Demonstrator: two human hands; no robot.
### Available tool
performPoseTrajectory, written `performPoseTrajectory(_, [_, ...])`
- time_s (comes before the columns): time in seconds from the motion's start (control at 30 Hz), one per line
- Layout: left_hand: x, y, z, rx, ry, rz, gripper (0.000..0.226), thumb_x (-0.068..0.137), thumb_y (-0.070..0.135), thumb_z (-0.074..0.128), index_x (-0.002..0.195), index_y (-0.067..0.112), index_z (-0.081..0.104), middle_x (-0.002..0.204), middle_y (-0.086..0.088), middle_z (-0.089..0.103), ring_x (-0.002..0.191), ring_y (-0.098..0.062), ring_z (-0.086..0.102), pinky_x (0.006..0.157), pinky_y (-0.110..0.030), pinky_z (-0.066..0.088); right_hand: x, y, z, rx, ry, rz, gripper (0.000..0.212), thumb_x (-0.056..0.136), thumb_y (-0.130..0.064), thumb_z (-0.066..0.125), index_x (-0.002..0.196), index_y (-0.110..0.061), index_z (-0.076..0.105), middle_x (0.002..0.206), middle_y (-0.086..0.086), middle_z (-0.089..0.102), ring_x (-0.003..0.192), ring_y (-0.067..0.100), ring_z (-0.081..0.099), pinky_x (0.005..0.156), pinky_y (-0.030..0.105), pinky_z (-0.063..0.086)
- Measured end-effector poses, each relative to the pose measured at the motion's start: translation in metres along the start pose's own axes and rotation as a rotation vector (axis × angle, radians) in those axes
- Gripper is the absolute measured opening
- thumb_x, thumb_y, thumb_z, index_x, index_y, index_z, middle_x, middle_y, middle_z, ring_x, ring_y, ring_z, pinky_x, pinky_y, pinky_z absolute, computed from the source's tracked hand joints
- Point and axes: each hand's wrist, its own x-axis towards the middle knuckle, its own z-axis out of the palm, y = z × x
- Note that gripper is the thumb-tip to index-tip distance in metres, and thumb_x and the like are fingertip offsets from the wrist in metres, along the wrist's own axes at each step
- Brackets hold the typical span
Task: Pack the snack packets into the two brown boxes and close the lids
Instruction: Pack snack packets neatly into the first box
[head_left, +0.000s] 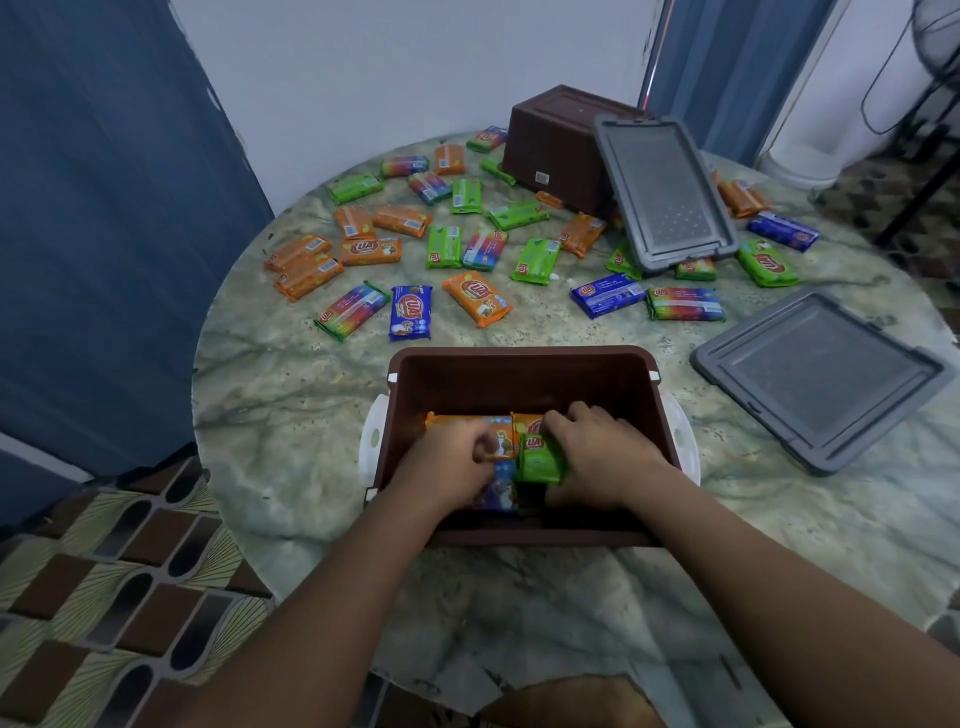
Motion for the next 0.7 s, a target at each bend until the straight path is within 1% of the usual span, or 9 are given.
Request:
performPoseTrajectory(0.07, [0.003,-0.002,0.004,0.045,-0.099,-0.019,0.027,0.076,0.021,0.08,0.077,0.038,0.059,0.086,0.011,0.064,0.083,-0.014,0.065,0.071,-0.03,0.053,-0.003,0.0,-0.004,0.092,0.021,0.002,0.069,0.074,-0.066,0.064,0.135,-0.036,0.051,0.121,0.002,0.057,0.111,0.027,0.056,0.09,0.041,0.051])
performPoseTrajectory(0.13, [0.006,-0.003,0.005,0.072,-0.119,-0.029,0.027,0.074,0.025,0.086,0.082,0.039,0.064,0.091,0.009,0.066,0.084,-0.013,0.065,0.07,-0.026,0.05,-0.006,-0.001,-0.008,0.215,0.045,0.016,0.041,0.082,-0.06,0.054,0.117,-0.038,0.059,0.106,0.0,0.067,0.096,0.025,0.063,0.082,0.039,0.056])
performPoseTrajectory(0.17, [0.008,-0.005,0.006,0.081,-0.113,-0.021,0.028,0.071,0.027,0.088,0.084,0.038,0.066,0.093,0.007,0.067,0.083,-0.013,0.064,0.07,-0.025,0.049,-0.006,-0.001,-0.009,0.283,0.052,0.032,0.033,0.084,-0.057,0.051,0.108,-0.036,0.058,0.098,-0.001,0.067,0.09,0.026,0.064,0.079,0.04,0.056])
performPoseTrajectory(0.23, [0.01,-0.006,0.007,0.093,-0.109,0.0,0.031,0.067,0.029,0.091,0.085,0.037,0.068,0.093,0.005,0.067,0.083,-0.015,0.064,0.068,-0.024,0.047,-0.005,0.0,-0.011,0.431,0.04,0.053,0.024,0.087,-0.05,0.053,0.102,-0.031,0.051,0.093,0.001,0.066,0.087,0.027,0.064,0.078,0.042,0.056])
performPoseTrajectory(0.3, [0.011,-0.007,0.007,0.086,-0.122,-0.001,0.034,0.066,0.029,0.091,0.081,0.039,0.063,0.091,0.007,0.066,0.083,-0.014,0.063,0.067,-0.023,0.045,-0.001,0.002,-0.011,0.591,-0.017,0.061,0.023,0.091,-0.038,0.058,0.104,-0.026,0.043,0.096,0.004,0.066,0.088,0.024,0.065,0.08,0.044,0.055])
performPoseTrajectory(0.37, [0.012,-0.007,0.008,0.094,-0.117,-0.003,0.033,0.066,0.027,0.091,0.08,0.04,0.063,0.09,0.009,0.065,0.083,-0.014,0.063,0.068,-0.024,0.047,0.003,0.004,-0.009,0.642,-0.093,0.055,0.021,0.094,-0.028,0.06,0.106,-0.022,0.044,0.102,0.007,0.066,0.095,0.024,0.065,0.086,0.043,0.053])
performPoseTrajectory(0.47, [0.012,-0.008,0.008,0.104,-0.092,0.01,0.031,0.069,0.021,0.088,0.089,0.036,0.071,0.089,0.01,0.062,0.085,-0.014,0.063,0.069,-0.025,0.047,0.009,0.007,-0.002,0.585,-0.144,0.033,0.02,0.094,-0.016,0.057,0.112,-0.024,0.053,0.11,0.006,0.066,0.102,0.023,0.063,0.09,0.038,0.052])
performPoseTrajectory(0.6, [0.011,-0.008,0.008,0.105,-0.092,0.011,0.029,0.073,0.017,0.085,0.093,0.034,0.073,0.092,0.009,0.062,0.088,-0.016,0.064,0.072,-0.027,0.05,0.015,0.012,-0.001,0.666,-0.142,0.06,0.037,0.089,-0.003,0.05,0.108,-0.029,0.068,0.113,0.0,0.069,0.102,0.016,0.067,0.092,0.037,0.058])
performPoseTrajectory(0.7, [0.009,-0.006,0.006,0.113,-0.095,-0.004,0.029,0.074,0.018,0.084,0.094,0.034,0.072,0.099,0.006,0.065,0.09,-0.015,0.062,0.075,-0.03,0.054,0.018,0.013,0.002,0.513,-0.129,0.019,0.037,0.097,-0.006,0.051,0.119,-0.028,0.071,0.115,-0.003,0.06,0.112,0.019,0.062,0.092,0.023,0.048])
